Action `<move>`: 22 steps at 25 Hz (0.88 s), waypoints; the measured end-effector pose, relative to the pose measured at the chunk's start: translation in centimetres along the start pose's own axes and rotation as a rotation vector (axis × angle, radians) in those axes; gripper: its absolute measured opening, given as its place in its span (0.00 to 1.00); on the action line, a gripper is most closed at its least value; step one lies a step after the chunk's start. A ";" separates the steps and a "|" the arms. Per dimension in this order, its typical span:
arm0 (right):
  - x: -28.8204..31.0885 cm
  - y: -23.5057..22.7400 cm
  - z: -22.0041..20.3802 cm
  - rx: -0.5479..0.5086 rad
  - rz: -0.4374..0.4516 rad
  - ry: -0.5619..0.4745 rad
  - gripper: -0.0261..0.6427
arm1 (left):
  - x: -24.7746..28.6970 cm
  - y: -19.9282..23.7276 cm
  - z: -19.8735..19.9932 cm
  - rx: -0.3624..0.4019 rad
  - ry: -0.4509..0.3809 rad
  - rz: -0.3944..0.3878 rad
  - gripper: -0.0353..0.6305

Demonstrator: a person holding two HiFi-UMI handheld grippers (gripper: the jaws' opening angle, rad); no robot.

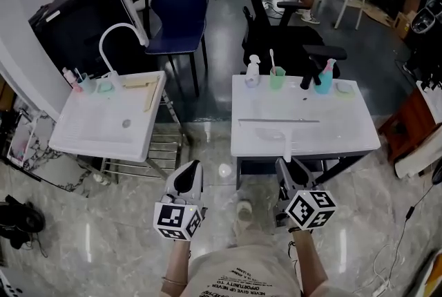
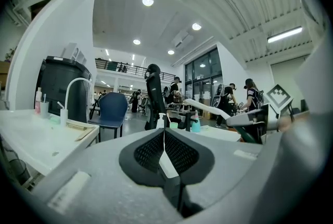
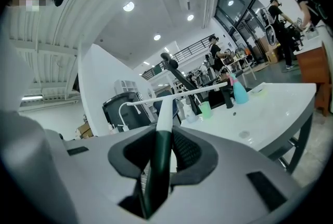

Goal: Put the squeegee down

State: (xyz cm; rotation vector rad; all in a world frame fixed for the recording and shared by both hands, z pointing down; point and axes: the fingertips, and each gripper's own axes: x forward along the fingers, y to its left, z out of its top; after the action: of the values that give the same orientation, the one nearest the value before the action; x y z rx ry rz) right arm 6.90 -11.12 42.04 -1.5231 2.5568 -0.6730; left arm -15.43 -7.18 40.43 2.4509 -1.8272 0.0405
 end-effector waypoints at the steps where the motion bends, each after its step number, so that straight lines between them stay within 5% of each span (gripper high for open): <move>1: 0.9 -0.4 0.2 0.003 0.001 0.004 0.18 | 0.9 0.3 0.1 0.000 0.000 0.000 0.09; 22: 17.6 -5.3 1.2 0.038 0.048 0.151 0.18 | 16.3 5.5 -1.8 -0.058 0.080 0.042 0.09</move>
State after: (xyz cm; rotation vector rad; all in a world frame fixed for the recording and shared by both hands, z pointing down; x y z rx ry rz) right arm 2.81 -28.66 45.69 -1.4463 2.6617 -0.8562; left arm -15.93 -24.15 43.72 2.3373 -1.8199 0.0861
